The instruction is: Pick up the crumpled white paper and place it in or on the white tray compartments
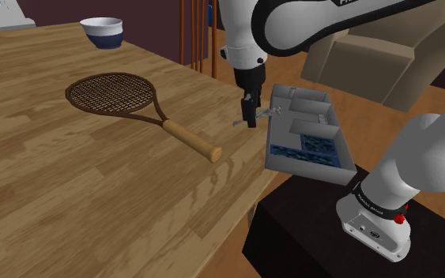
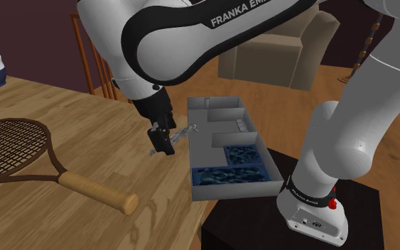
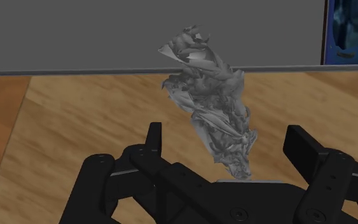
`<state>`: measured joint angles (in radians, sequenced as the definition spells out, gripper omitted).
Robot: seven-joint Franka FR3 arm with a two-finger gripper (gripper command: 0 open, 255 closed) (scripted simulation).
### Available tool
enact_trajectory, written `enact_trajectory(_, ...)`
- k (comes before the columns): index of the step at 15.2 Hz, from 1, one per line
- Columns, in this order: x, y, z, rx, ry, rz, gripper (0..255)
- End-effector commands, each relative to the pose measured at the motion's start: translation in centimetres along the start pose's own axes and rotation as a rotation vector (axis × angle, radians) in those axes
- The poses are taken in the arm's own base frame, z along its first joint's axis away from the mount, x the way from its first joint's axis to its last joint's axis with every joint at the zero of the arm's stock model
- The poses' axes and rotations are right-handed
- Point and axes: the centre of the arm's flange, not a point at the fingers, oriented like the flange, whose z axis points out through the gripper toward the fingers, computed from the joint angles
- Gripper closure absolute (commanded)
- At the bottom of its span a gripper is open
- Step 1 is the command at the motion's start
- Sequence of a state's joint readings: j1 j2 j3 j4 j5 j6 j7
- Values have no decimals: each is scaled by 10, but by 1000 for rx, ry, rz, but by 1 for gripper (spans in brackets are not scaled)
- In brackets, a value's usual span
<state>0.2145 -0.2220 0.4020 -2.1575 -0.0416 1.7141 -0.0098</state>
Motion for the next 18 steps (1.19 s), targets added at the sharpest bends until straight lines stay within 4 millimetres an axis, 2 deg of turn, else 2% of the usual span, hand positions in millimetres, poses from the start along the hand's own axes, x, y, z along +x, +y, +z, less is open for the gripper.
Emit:
enact_trajectory(1, 0, 0, 2, 0, 0, 0, 0)
enact_trajectory(6, 0, 0, 2, 0, 0, 0, 0)
enact_trajectory(7, 0, 0, 2, 0, 0, 0, 255)
enact_trajectory(16, 0, 0, 2, 0, 0, 0, 255)
enact_trajectory(18, -2, 1, -8, 0, 0, 0, 255)
